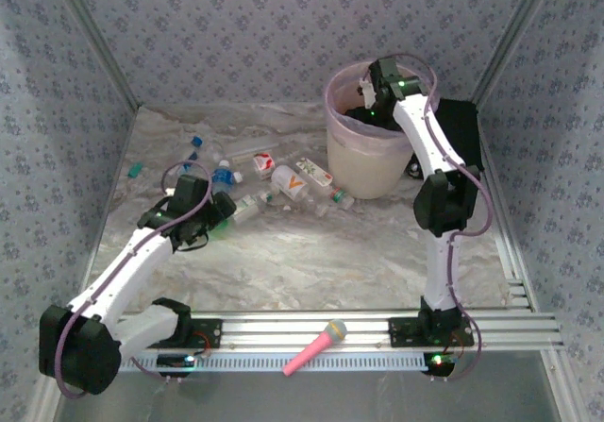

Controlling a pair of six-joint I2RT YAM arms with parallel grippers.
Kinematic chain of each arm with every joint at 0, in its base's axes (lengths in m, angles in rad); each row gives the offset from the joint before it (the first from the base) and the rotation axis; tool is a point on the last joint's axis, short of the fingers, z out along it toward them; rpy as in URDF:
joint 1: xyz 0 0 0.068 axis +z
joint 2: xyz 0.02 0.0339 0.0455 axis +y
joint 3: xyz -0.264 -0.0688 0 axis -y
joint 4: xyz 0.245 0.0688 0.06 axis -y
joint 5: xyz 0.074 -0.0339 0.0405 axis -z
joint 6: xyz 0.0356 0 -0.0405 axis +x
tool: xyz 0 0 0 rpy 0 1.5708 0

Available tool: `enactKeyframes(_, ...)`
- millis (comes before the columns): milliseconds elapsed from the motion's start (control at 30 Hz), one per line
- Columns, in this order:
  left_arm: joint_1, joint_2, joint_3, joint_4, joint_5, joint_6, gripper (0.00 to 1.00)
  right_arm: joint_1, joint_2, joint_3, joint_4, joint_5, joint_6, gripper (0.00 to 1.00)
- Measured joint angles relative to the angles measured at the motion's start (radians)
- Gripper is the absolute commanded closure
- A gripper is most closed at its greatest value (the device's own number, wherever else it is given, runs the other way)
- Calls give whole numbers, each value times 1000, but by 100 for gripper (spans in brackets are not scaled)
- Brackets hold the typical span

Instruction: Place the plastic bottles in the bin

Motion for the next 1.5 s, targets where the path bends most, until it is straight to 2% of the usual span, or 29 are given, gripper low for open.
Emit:
enactKeyframes(233, -10, 26, 95, -14, -69, 225, 0, -12, -96, 55, -65, 14, -26, 0)
enactKeyframes(433, -102, 195, 222, -18, -89, 462, 0, -55, -225, 65, -79, -39, -32, 0)
enactKeyframes(567, -141, 330, 294, -18, -53, 622, 0, -98, -355, 6, -52, -127, -18, 0)
enactKeyframes(767, -143, 491, 400, -59, 22, 790, 0, -124, -562, -137, 18, -223, 16, 0)
enactKeyframes(1067, -140, 647, 495, -138, 47, 893, 0, -154, -737, -302, 81, -261, 51, 0)
enactKeyframes(1400, -121, 732, 502, -185, 57, 892, 0, -161, -778, -352, 95, -261, 58, 0)
enactKeyframes(1500, -127, 732, 501, -187, 68, 885, 3, -164, -778, -352, 96, -261, 58, 0)
